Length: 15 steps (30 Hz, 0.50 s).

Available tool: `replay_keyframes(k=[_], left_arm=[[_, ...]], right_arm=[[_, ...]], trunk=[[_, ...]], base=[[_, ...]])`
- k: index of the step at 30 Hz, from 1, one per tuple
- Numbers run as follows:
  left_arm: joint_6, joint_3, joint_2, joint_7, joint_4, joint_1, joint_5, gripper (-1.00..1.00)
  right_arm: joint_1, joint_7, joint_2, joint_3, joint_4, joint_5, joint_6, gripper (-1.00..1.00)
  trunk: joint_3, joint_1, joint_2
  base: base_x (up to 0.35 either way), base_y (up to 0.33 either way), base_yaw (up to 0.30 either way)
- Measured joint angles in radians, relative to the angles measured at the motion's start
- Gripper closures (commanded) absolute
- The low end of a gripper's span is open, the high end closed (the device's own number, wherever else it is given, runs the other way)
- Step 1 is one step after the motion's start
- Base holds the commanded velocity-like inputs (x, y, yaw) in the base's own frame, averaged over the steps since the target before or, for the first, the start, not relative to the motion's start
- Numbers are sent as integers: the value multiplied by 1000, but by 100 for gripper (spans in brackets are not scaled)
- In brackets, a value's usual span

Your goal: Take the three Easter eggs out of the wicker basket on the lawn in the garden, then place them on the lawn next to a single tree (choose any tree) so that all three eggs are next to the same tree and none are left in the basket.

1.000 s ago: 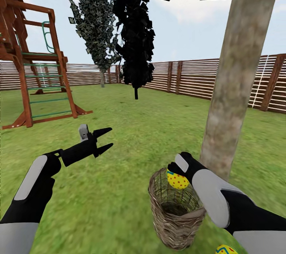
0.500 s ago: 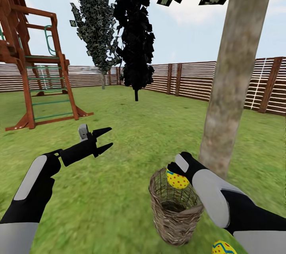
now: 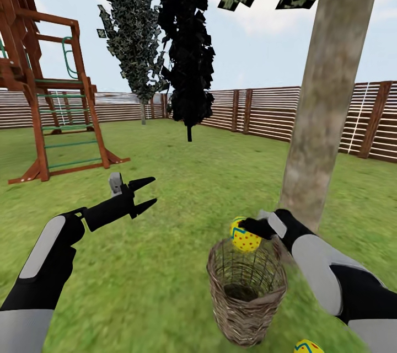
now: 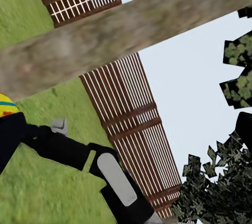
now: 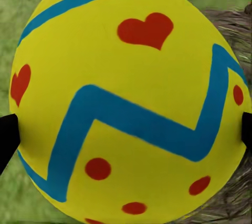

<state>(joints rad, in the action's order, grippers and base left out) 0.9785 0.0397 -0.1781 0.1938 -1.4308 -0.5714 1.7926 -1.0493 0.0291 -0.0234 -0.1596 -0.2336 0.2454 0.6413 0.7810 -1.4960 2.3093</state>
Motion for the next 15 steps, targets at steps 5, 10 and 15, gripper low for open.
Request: replay_keyframes(k=[5,10,15], left_arm=[[0,-2,0,0,0,0,0,-100],[0,-4,1,-1,0,0,-1,-100],[0,-3,2,-2,1,0,-1,-100]], right_arm=[[2,289,-101,95,9,0,1,100],[21,591,-172,117,11,-109,66,100],[40,797,-192,122,14,-225,72,100]], trunk=[[-16,19,-35],[-22,27,-49],[-22,27,-49]], base=[[0,0,0],[0,0,0],[0,0,0]])
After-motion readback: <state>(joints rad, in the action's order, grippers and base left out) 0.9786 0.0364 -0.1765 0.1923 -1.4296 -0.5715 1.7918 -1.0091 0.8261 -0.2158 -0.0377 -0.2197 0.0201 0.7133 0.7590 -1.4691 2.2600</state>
